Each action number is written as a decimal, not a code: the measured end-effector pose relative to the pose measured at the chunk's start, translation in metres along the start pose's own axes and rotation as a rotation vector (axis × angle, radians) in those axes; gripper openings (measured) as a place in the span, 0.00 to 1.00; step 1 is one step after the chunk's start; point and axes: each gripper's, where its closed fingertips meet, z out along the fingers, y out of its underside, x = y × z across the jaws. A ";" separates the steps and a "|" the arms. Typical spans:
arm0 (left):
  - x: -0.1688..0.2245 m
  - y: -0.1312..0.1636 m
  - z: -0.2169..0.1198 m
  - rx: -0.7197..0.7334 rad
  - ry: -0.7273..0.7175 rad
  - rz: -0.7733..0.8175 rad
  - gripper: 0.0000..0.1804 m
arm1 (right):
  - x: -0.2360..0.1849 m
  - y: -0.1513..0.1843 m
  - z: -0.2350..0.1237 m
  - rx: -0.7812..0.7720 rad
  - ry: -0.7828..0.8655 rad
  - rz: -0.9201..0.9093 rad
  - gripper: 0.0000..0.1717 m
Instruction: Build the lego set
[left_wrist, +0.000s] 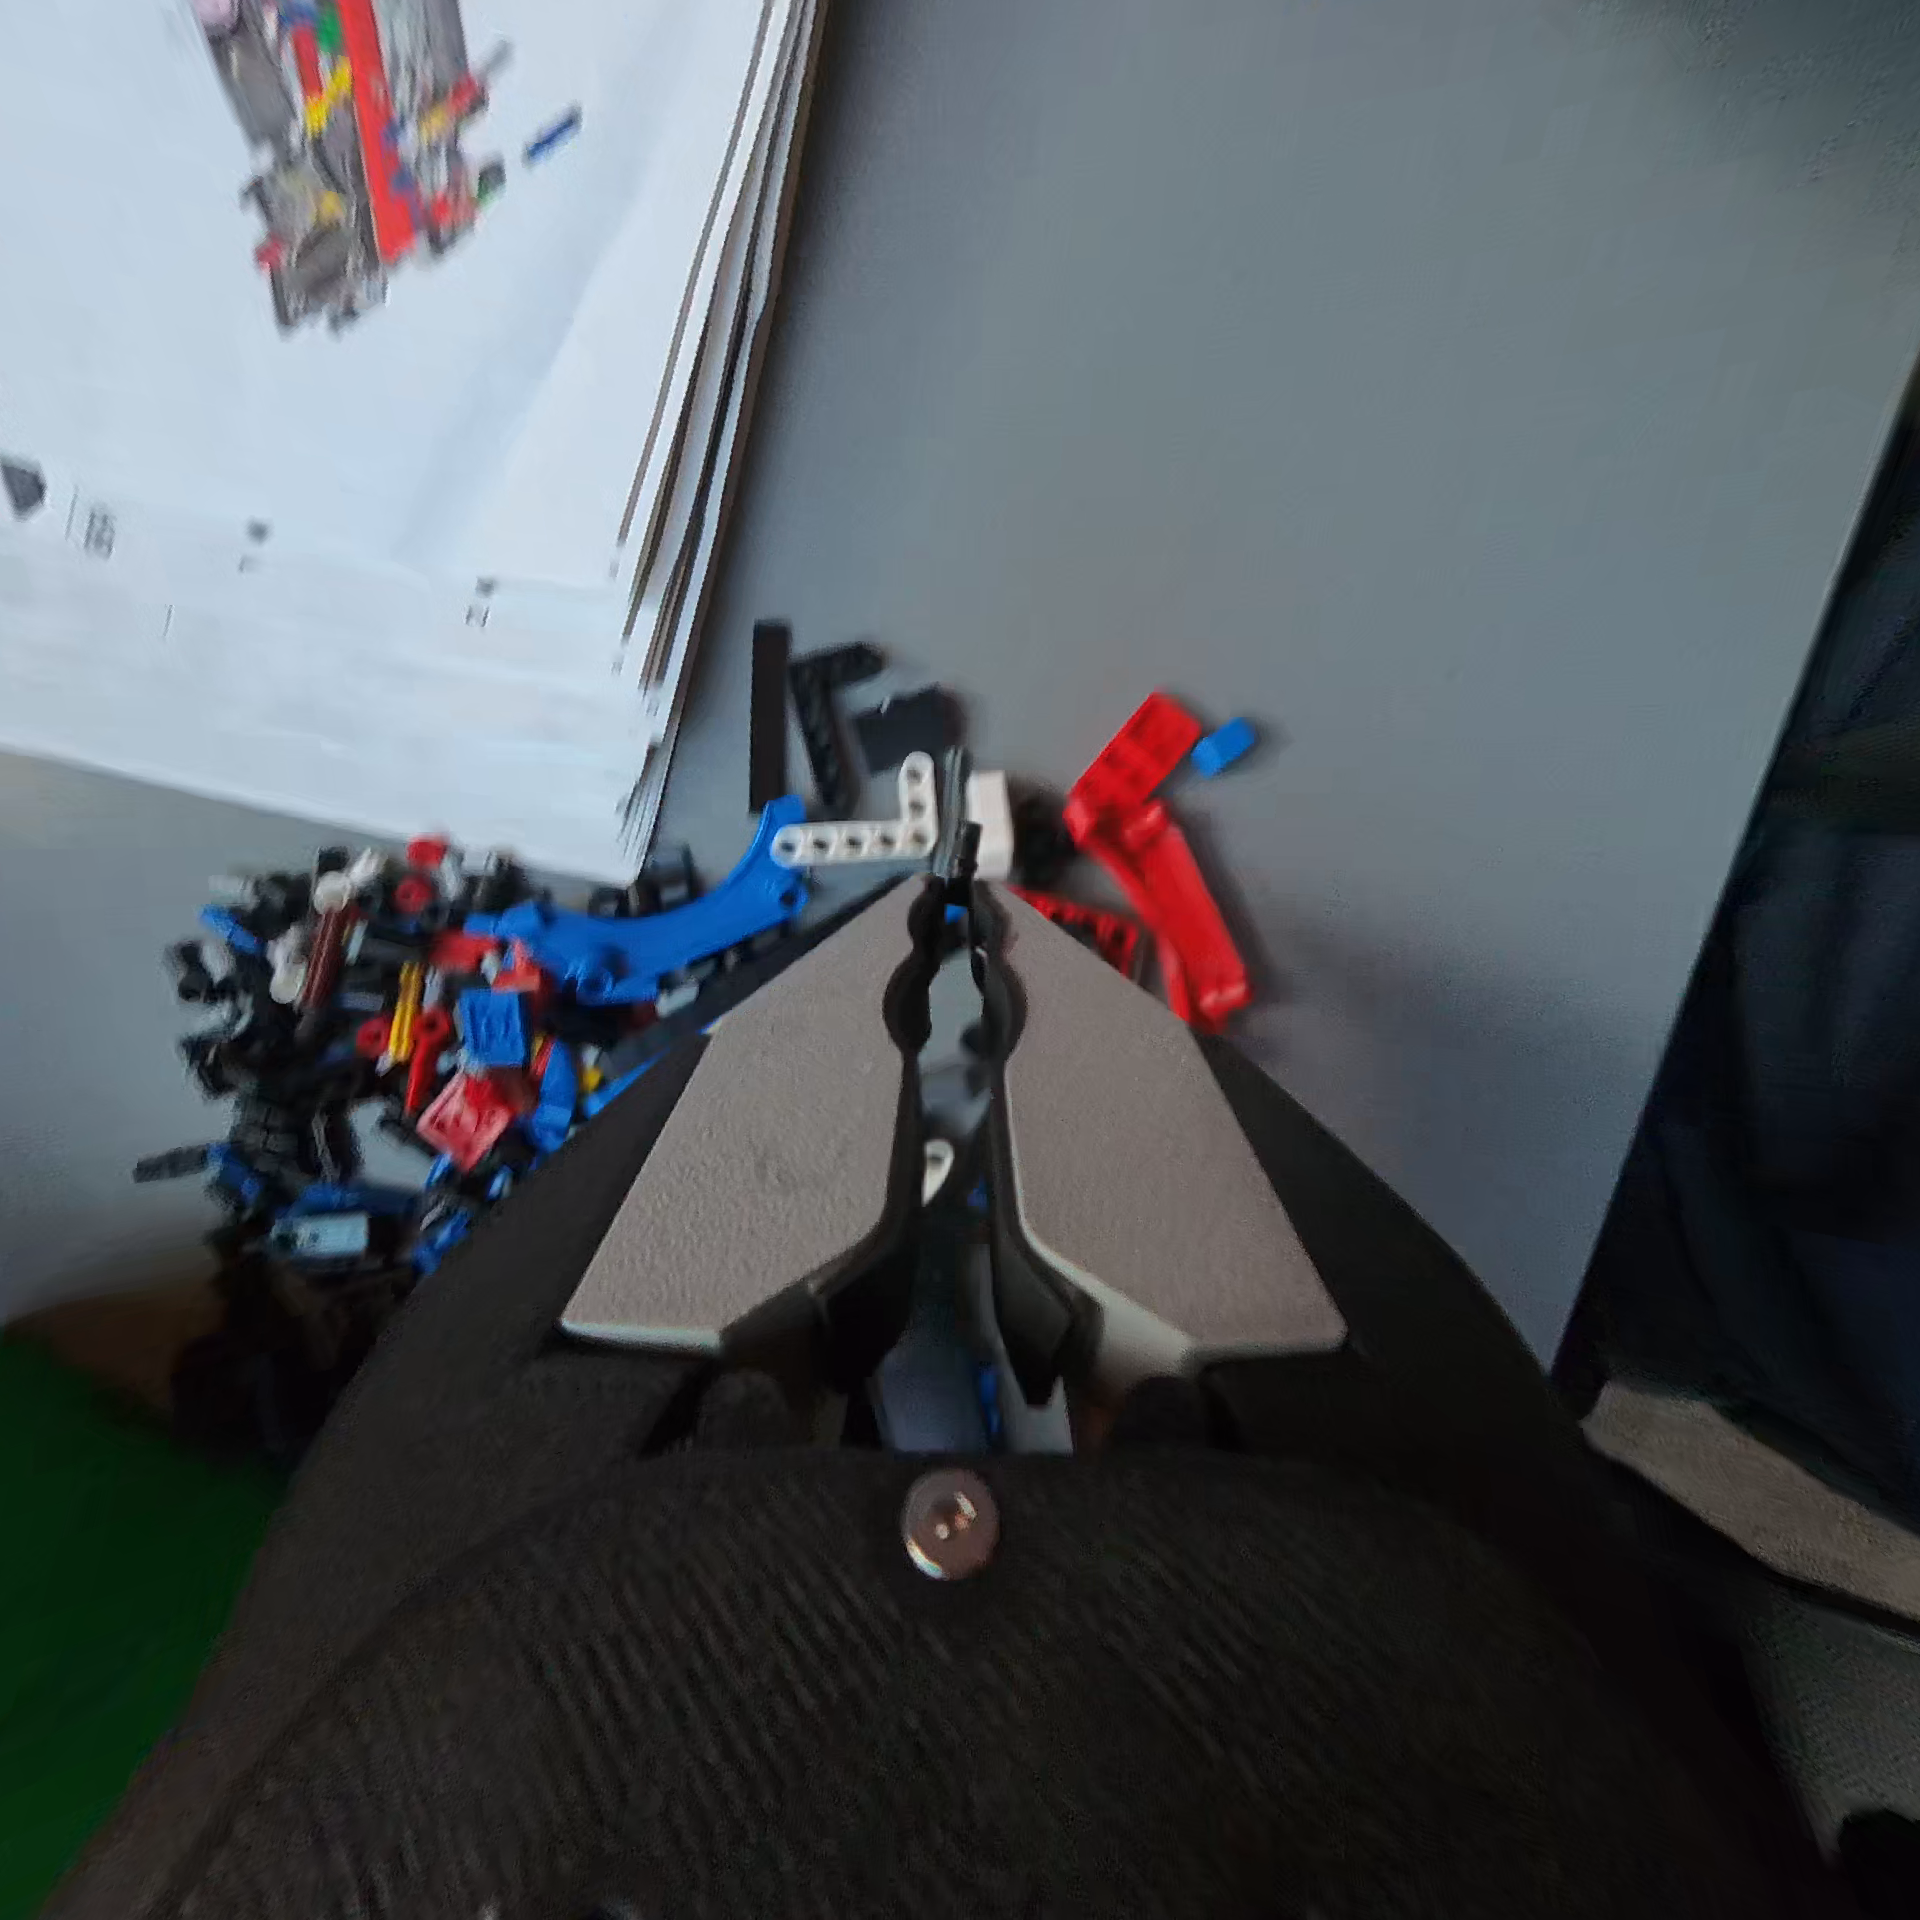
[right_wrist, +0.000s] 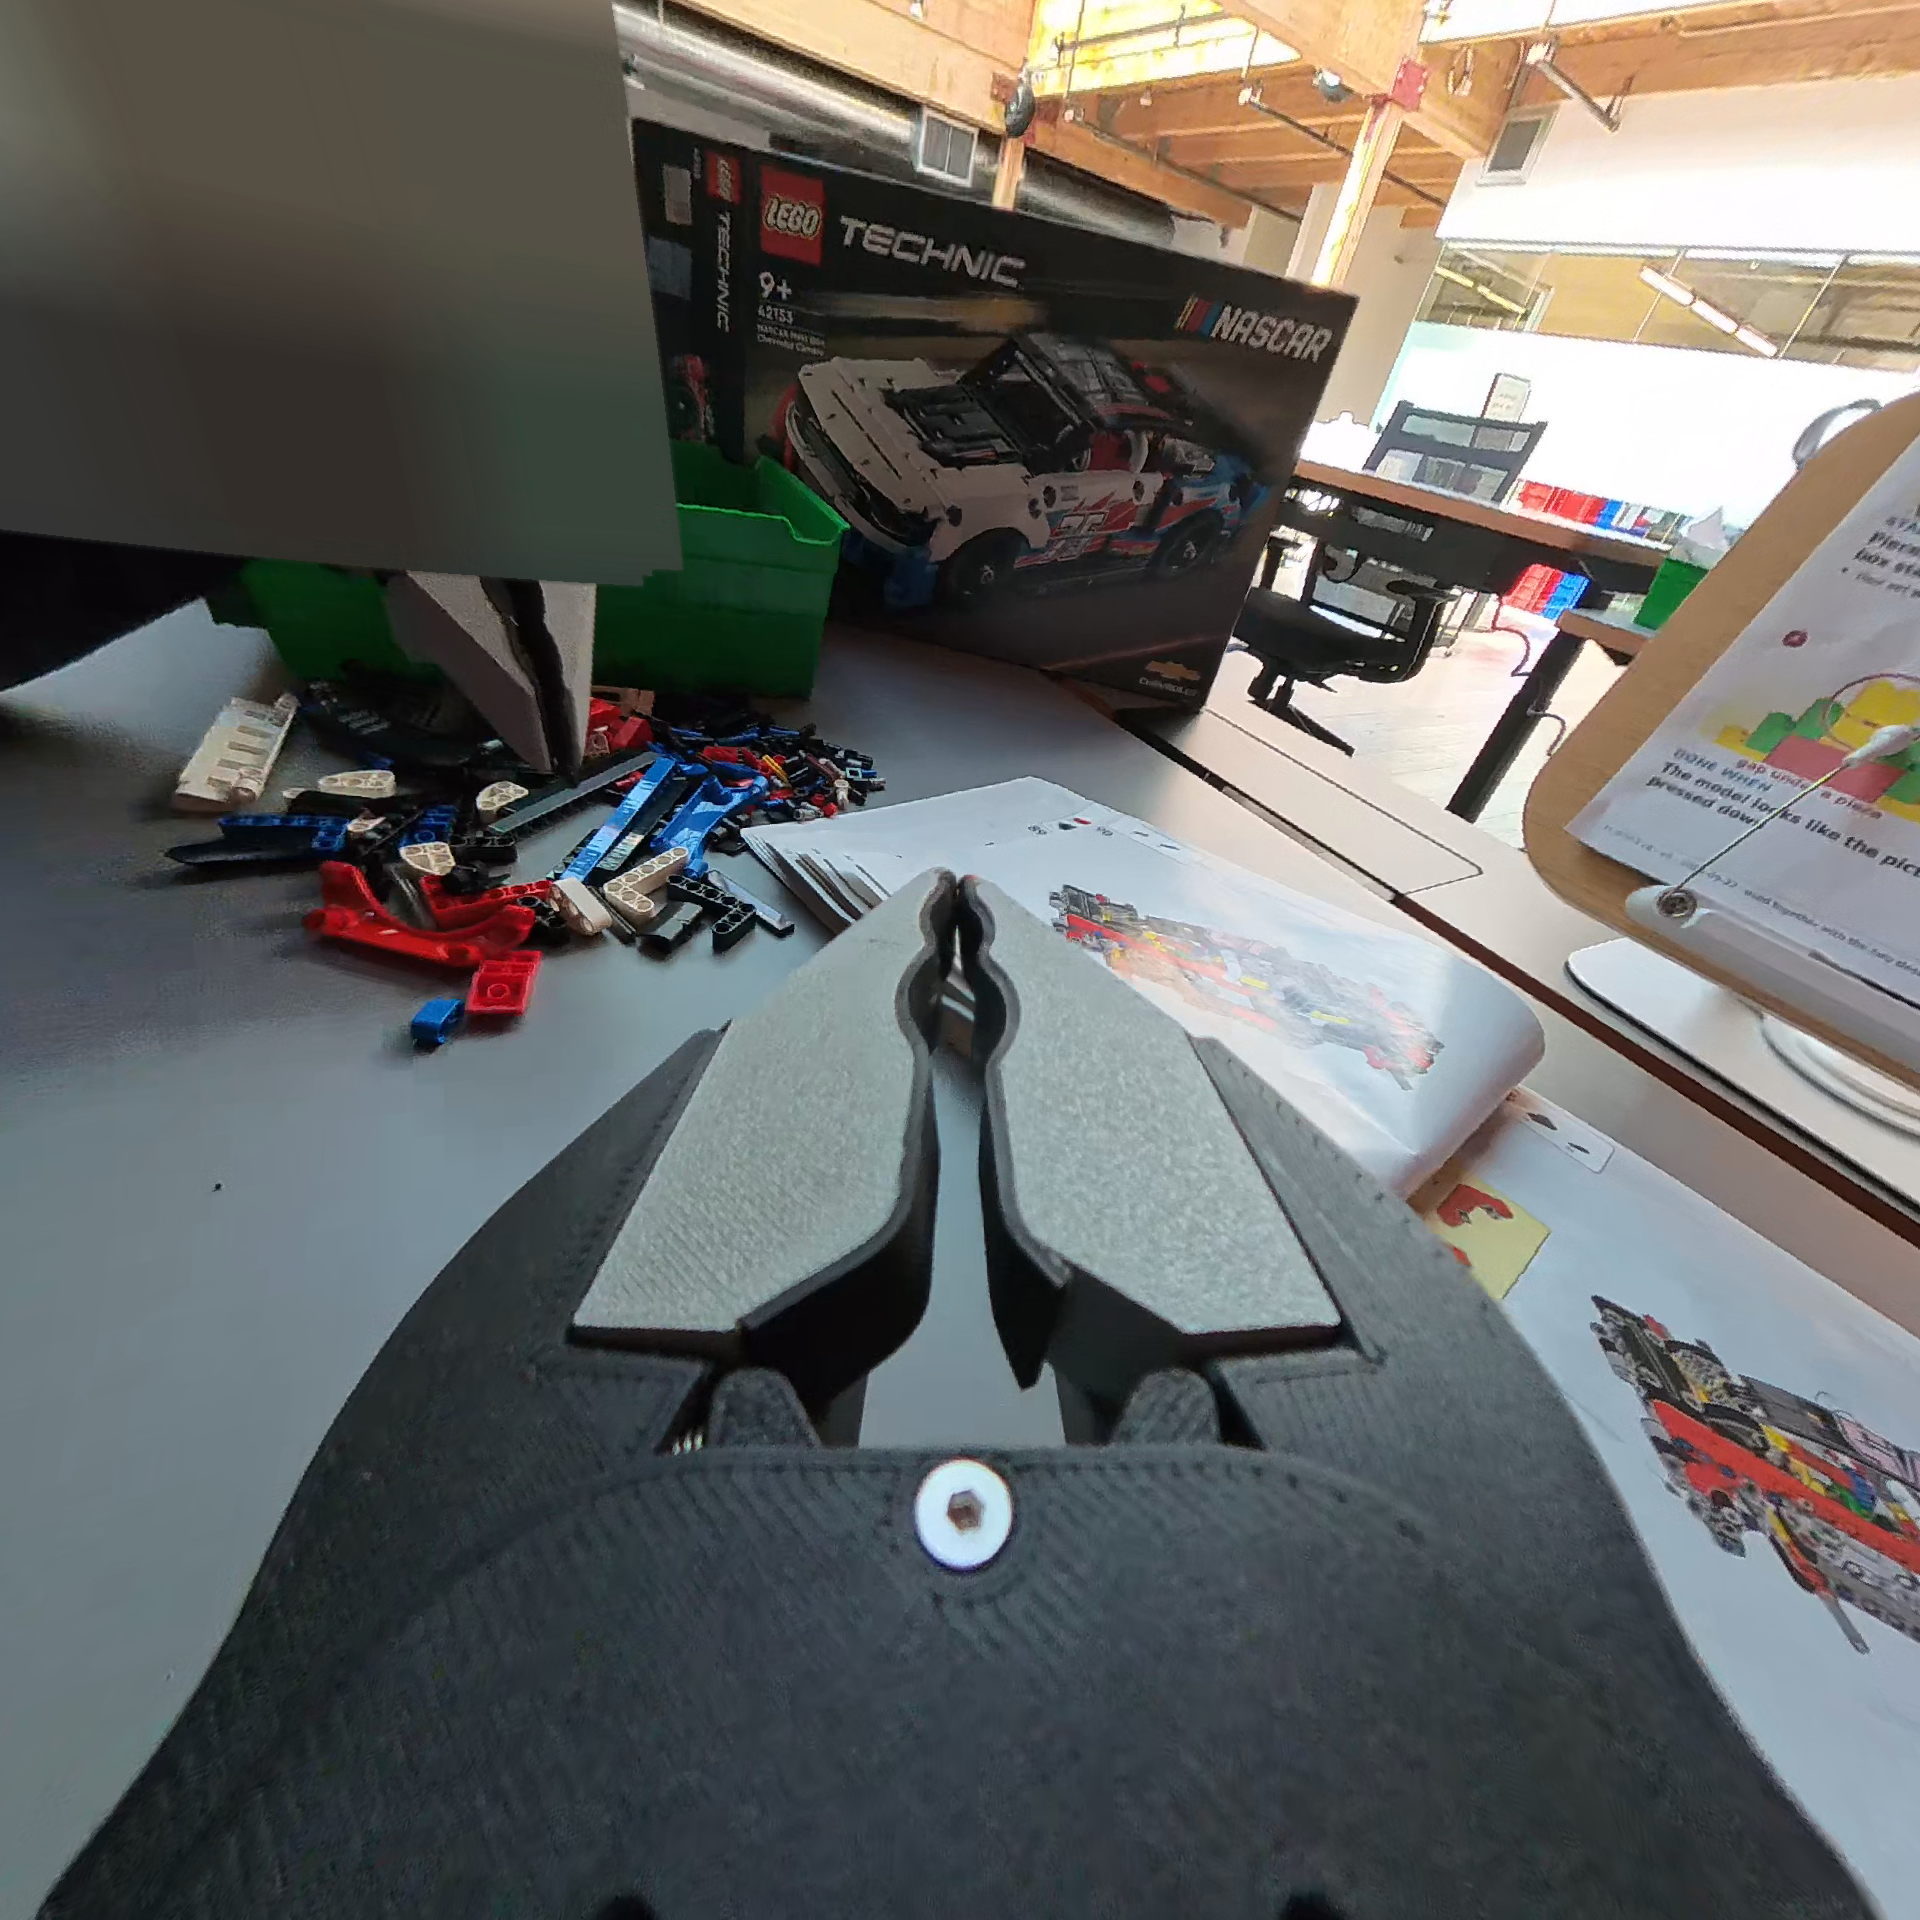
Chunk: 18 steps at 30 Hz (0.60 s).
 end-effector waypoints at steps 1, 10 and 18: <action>0.008 -0.013 0.005 0.022 0.019 0.004 0.01 | -0.001 -0.004 -0.003 0.013 0.008 -0.014 0.00; 0.077 -0.098 0.101 0.018 0.084 -0.039 0.01 | -0.006 -0.047 -0.031 0.161 0.101 -0.156 0.00; 0.081 -0.111 0.142 0.016 0.041 -0.088 0.01 | -0.009 -0.070 -0.050 0.248 0.134 -0.192 0.00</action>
